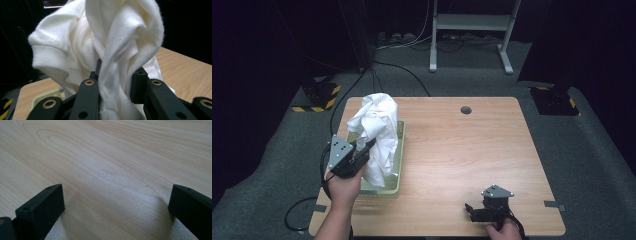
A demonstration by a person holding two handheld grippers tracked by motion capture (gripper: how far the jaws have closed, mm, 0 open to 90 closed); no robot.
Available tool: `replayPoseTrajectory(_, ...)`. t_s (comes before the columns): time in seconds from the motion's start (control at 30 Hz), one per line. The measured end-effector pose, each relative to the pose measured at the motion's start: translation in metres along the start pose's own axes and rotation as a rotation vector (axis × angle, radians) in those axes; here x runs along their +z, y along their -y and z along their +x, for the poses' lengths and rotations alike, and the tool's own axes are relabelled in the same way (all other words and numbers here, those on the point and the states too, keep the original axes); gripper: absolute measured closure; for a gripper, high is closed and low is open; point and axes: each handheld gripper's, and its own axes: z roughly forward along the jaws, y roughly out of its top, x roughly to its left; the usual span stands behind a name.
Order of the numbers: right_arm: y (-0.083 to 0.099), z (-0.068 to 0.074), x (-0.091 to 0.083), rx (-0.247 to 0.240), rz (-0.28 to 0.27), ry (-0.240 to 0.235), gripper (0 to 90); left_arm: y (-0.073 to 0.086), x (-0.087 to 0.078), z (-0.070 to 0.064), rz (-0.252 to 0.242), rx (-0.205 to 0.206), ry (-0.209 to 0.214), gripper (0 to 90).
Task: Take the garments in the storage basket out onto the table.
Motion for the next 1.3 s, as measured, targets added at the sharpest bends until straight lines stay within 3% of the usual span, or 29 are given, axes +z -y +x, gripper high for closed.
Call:
replayPoseTrajectory(0.33, 0.0, 0.0, 0.0, 0.001, -0.003, -0.002, 0.0, -0.004, -0.005, -0.006, -0.031, -0.012, 0.002, 74.3)
replayPoseTrajectory(0.6, 0.0, -0.001, 0.0, 0.003, -0.005, -0.005, 0.0, -0.008, -0.005, -0.017, -0.037, -0.012, 0.025, 74.0)
replayPoseTrajectory(1.0, 0.0, 0.0, 0.0, -0.006, 0.001, 0.004, 0.0, -0.013, -0.002, -0.04, -0.041, -0.012, 0.027, 74.0)
replayPoseTrajectory(1.3, 0.0, 0.001, 0.001, -0.013, 0.005, 0.01, 0.0, -0.017, -0.002, -0.055, -0.048, 0.007, 0.04, 73.9)
